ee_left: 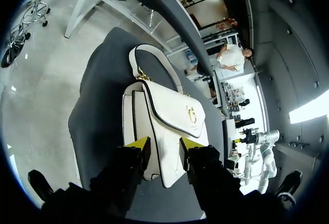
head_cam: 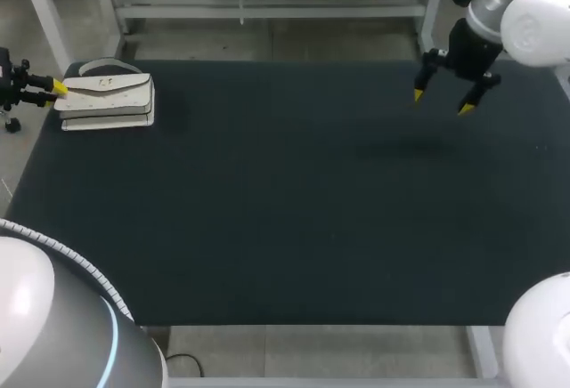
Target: Pick up the bag, open it, inspect its contents, close it, and place it on the opposite side
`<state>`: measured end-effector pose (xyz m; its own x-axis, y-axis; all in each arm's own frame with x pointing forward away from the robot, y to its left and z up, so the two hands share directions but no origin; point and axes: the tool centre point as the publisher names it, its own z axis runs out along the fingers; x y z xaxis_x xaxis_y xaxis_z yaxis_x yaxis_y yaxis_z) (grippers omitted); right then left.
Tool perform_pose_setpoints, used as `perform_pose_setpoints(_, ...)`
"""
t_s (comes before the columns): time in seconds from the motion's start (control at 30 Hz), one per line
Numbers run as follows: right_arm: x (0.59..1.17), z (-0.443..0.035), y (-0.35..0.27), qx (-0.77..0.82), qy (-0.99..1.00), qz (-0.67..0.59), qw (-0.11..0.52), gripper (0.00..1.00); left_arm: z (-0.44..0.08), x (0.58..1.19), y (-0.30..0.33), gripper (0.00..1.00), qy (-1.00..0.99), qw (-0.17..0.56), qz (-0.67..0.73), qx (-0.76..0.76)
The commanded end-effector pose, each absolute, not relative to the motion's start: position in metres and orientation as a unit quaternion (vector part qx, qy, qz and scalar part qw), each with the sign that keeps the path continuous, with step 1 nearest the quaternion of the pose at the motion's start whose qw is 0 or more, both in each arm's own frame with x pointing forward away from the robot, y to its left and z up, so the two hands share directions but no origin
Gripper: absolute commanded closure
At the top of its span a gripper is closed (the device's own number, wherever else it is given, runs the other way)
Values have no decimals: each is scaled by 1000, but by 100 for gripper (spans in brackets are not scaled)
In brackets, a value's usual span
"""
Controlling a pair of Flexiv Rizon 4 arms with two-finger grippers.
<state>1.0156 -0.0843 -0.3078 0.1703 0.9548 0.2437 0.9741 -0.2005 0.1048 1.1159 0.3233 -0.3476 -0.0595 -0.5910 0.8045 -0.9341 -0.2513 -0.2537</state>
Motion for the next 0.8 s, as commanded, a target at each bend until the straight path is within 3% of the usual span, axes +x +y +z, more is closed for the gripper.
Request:
perform_pose_setpoints(0.03,1013,-307,-85,-763,-631,-132,37,0,-335,1104,334,0,-640,283,349,624)
perform_pose_setpoints(0.8,1009,-299,-93,-783,-614,-102,28,0,-260,988,271,0,-667,121,148,720)
